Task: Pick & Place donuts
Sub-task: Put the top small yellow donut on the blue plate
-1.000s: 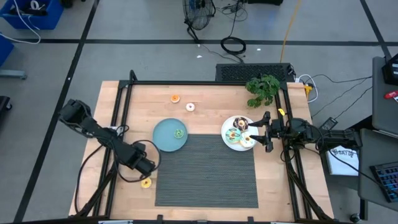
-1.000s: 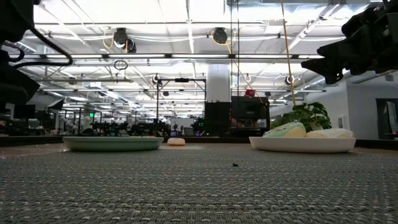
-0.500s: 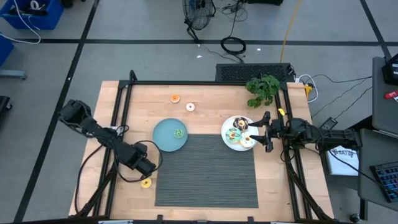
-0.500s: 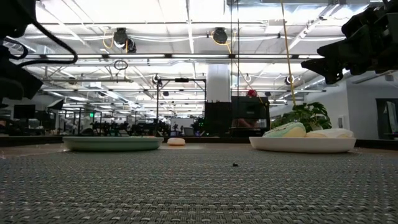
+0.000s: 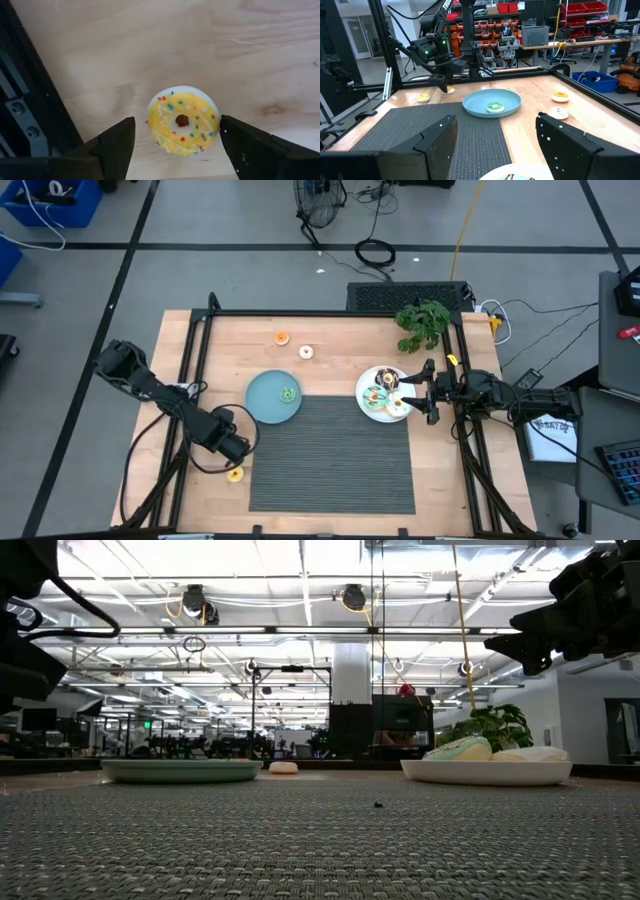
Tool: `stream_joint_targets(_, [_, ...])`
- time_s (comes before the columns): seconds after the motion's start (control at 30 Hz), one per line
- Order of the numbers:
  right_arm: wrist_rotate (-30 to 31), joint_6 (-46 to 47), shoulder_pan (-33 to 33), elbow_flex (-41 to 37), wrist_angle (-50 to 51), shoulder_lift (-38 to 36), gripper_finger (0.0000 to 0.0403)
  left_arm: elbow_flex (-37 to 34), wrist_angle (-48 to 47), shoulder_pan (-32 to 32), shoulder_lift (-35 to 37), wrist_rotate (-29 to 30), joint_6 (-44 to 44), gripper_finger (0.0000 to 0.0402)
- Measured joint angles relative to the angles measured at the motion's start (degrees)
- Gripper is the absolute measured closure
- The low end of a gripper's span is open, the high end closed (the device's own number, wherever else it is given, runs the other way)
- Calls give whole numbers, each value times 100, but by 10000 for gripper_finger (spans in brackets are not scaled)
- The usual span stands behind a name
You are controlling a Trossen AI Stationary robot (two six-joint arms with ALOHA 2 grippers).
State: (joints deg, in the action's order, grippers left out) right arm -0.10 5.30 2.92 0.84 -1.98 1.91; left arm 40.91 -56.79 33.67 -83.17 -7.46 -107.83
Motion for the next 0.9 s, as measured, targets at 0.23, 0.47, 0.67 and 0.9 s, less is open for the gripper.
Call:
stream_joint_targets(0.23, [0, 1, -2, 1, 0, 0, 151, 2, 123, 0, 2, -2, -39, 120])
stream_joint_targets(0.47, [-1, 1, -2, 2, 0, 0, 151, -129, 180, 0, 4, -4, -292, 125])
stream_joint_targets(0.67, [0, 1, -2, 2, 0, 0, 151, -133, 702, 11, 4, 33, -87, 128])
stream_joint_targets(0.9, [-1, 1, -2, 0, 0, 0, 151, -135, 719, 11, 4, 37, -65, 128])
